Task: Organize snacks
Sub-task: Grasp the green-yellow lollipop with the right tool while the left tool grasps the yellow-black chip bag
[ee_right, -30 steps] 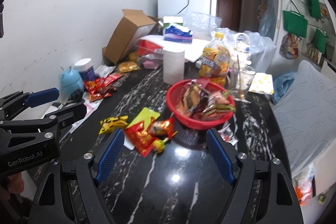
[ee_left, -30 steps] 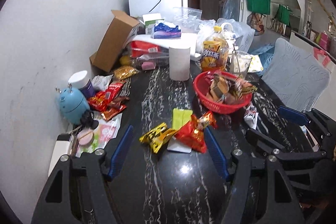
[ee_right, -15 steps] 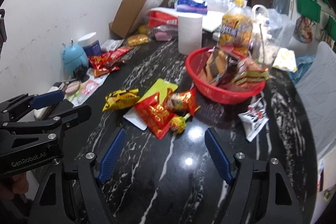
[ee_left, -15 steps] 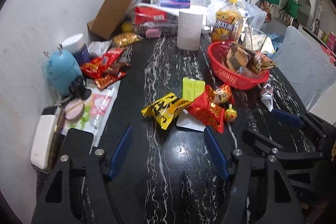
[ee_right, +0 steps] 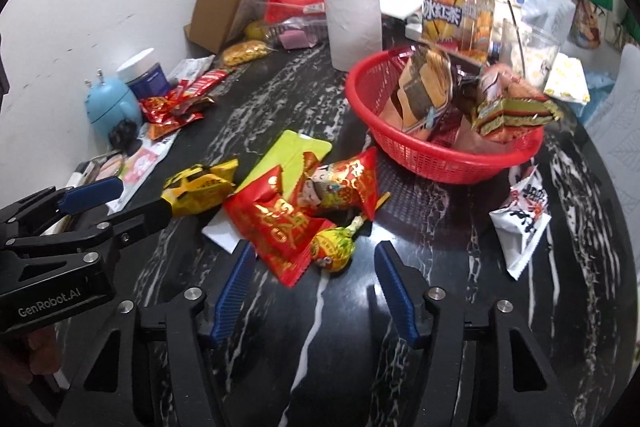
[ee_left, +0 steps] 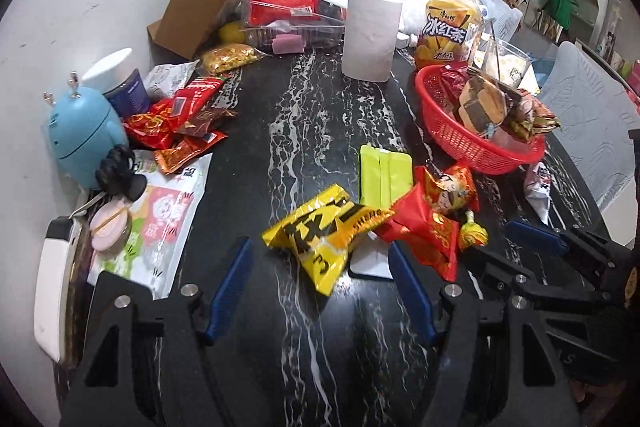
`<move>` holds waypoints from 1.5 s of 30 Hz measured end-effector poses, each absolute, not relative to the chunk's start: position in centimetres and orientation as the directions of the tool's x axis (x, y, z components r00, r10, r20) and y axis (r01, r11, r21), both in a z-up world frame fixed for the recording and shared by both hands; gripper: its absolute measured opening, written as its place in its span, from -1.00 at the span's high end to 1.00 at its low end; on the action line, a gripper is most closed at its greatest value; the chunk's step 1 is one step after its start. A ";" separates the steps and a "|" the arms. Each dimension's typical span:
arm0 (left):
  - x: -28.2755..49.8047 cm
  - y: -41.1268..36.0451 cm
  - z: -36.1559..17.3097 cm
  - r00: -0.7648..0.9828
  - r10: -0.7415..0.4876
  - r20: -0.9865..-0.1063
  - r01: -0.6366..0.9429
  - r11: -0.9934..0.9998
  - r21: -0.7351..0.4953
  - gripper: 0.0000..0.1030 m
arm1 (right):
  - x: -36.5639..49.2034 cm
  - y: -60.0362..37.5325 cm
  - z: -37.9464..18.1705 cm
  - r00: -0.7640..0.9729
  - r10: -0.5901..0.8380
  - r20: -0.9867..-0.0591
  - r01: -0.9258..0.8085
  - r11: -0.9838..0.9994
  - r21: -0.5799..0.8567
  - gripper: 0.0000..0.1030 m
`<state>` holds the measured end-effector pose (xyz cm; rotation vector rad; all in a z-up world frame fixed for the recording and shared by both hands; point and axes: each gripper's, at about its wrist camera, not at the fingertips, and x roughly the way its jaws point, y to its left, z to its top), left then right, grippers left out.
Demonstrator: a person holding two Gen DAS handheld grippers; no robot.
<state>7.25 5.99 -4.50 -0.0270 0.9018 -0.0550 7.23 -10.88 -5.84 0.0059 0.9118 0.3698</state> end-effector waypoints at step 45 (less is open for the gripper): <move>3.6 4.3 -5.8 0.580 -0.196 -0.791 0.114 0.981 -0.159 0.18 | 4.0 -13.6 -7.3 0.526 0.328 -0.785 -0.281 0.938 0.203 0.57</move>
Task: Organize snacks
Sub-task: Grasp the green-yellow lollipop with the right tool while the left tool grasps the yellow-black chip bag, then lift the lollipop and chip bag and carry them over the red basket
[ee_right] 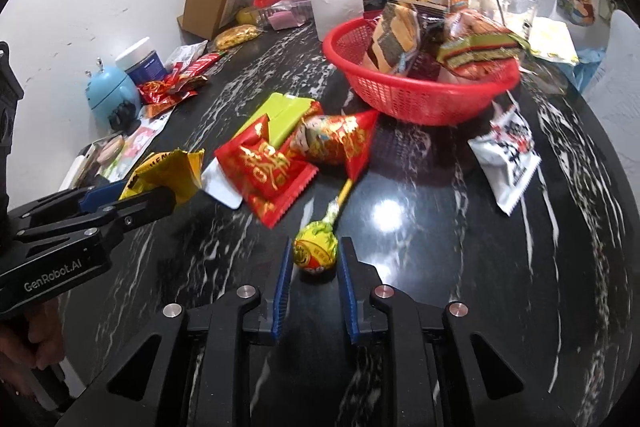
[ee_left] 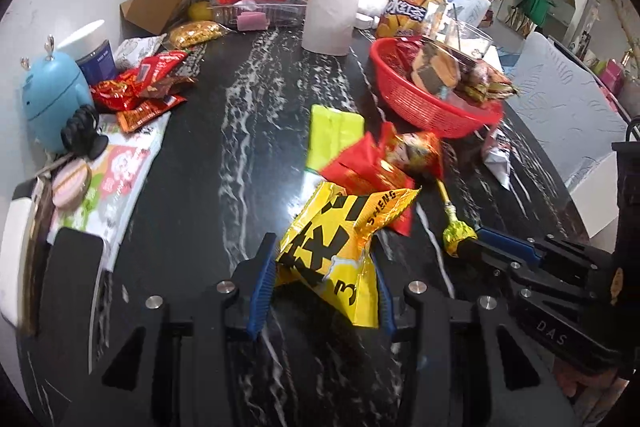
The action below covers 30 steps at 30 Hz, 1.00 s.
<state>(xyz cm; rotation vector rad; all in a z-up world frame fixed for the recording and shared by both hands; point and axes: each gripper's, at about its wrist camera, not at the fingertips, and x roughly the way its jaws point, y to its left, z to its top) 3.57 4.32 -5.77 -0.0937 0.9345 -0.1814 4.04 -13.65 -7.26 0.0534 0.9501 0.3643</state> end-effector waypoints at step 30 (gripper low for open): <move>2.6 3.8 -4.9 0.594 -0.195 -0.781 0.123 0.981 -0.152 0.18 | 4.5 -13.5 -8.3 0.522 0.325 -0.789 -0.258 0.941 0.217 0.53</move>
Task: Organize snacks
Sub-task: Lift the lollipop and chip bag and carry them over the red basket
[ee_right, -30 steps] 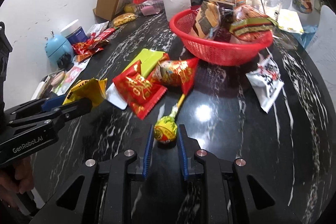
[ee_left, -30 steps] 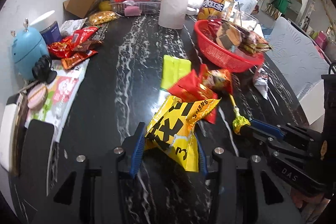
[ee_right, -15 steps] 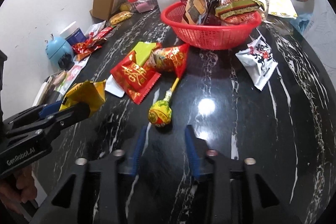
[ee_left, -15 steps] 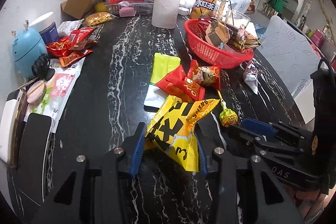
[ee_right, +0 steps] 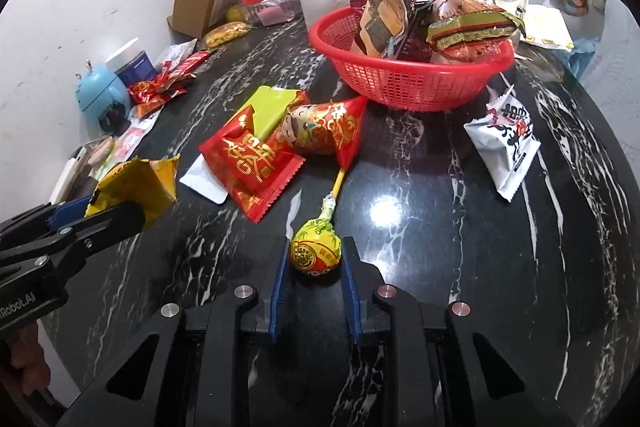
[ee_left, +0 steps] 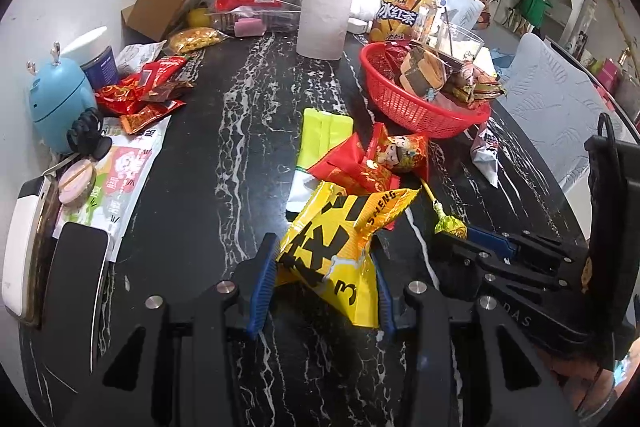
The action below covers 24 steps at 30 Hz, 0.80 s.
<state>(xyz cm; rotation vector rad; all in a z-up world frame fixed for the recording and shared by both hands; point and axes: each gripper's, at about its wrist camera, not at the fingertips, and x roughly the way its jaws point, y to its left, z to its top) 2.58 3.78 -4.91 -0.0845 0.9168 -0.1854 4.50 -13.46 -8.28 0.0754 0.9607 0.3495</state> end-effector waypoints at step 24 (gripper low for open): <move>4.8 -1.8 1.8 0.682 -0.302 -0.666 0.279 0.949 -0.145 0.18 | 2.0 -18.5 -0.7 0.684 0.334 -0.648 -0.231 0.942 0.242 0.53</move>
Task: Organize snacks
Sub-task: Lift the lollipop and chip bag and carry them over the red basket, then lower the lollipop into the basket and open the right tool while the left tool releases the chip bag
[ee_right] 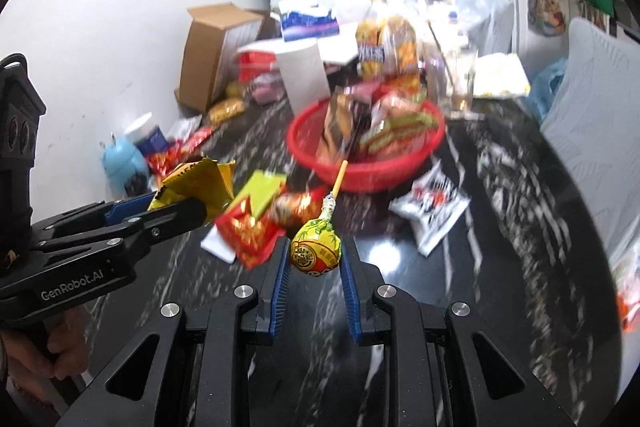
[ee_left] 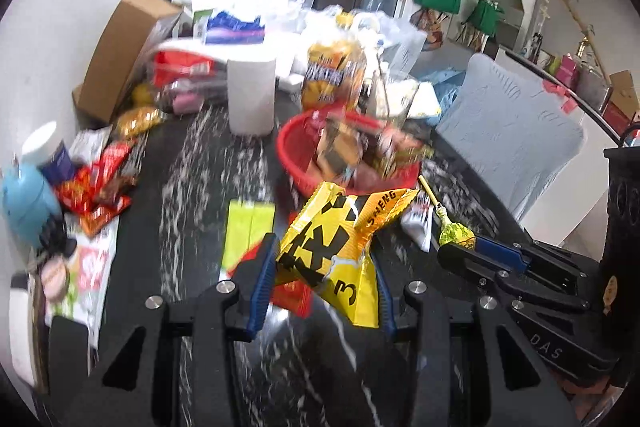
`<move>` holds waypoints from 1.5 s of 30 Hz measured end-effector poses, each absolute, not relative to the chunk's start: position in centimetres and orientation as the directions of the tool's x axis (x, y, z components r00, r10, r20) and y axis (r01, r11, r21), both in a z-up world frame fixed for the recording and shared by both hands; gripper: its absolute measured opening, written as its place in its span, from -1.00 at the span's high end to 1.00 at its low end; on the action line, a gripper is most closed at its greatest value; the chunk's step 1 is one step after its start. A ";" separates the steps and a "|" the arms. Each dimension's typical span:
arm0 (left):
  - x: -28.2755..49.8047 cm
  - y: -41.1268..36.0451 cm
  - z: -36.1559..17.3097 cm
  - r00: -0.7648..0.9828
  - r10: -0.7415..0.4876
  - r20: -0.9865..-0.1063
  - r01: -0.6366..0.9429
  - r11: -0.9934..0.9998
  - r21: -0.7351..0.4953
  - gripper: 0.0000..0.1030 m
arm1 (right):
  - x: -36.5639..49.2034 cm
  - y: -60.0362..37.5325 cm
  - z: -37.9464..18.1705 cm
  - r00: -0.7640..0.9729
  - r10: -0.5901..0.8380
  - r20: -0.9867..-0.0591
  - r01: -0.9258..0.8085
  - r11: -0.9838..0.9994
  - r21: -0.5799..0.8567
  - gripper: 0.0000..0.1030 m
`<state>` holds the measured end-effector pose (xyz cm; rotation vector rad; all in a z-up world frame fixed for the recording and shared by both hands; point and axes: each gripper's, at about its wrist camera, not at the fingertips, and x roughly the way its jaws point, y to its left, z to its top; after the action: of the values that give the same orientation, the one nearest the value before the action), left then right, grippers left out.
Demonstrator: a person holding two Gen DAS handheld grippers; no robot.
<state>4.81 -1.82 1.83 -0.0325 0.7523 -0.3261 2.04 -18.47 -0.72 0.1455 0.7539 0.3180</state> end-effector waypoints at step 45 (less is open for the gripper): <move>25.9 -11.7 1.3 0.614 -0.338 -0.713 0.389 0.916 -0.099 -0.05 | 20.1 -26.3 1.9 0.780 0.197 -0.595 -0.151 0.980 0.127 0.53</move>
<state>25.90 -11.67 1.34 0.0677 0.8070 -0.4191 20.11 -26.34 1.94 0.0735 0.6504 0.1880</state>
